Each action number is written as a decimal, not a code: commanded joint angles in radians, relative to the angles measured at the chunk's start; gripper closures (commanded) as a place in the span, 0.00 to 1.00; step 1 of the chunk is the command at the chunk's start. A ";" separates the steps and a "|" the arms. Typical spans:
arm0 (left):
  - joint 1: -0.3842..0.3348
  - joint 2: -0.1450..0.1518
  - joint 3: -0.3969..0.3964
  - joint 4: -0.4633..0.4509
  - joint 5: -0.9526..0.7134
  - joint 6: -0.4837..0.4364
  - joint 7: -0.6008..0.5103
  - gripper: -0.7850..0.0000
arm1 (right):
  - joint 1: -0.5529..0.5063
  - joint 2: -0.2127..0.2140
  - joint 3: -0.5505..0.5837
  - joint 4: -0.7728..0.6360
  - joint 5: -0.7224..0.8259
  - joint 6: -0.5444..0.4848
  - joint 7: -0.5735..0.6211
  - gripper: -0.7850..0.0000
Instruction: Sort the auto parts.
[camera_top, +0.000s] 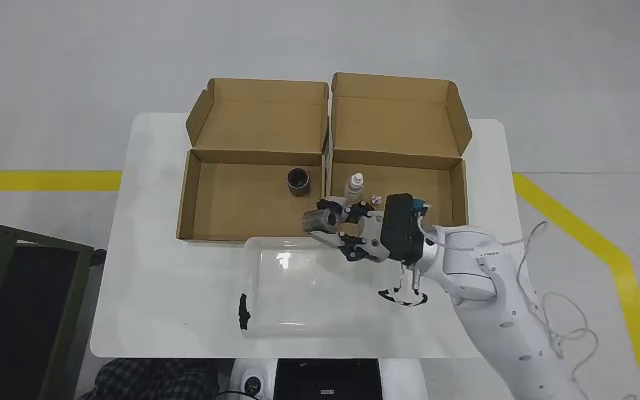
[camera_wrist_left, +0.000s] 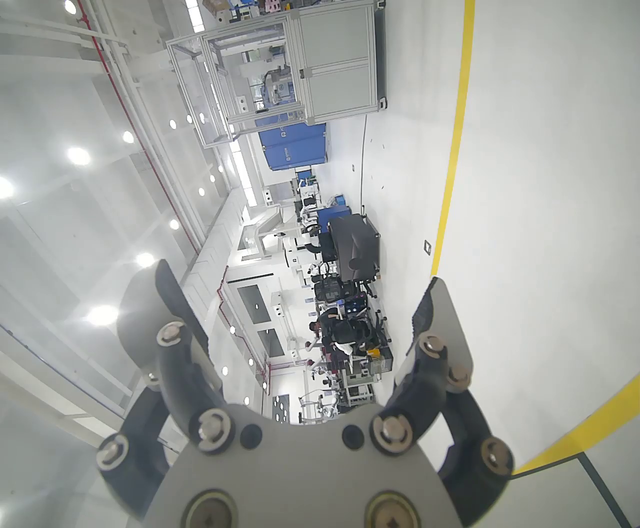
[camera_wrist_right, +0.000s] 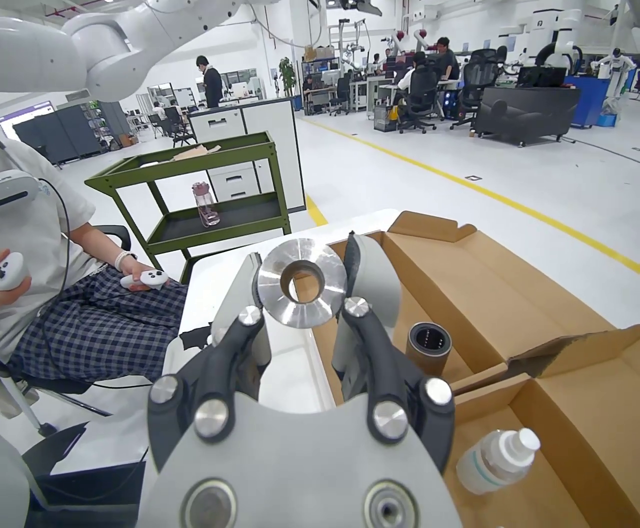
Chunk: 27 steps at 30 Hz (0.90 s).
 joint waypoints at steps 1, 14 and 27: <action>0.000 0.000 0.000 0.000 0.000 0.000 0.000 0.00 | 0.009 -0.001 -0.010 0.003 -0.012 0.017 0.010 1.00; 0.000 0.000 0.000 0.000 0.000 0.000 0.000 0.00 | 0.122 -0.020 -0.127 0.046 -0.130 0.117 0.083 1.00; 0.000 0.000 0.000 0.000 0.000 0.000 0.000 0.00 | 0.244 -0.046 -0.234 0.136 -0.215 0.173 0.155 1.00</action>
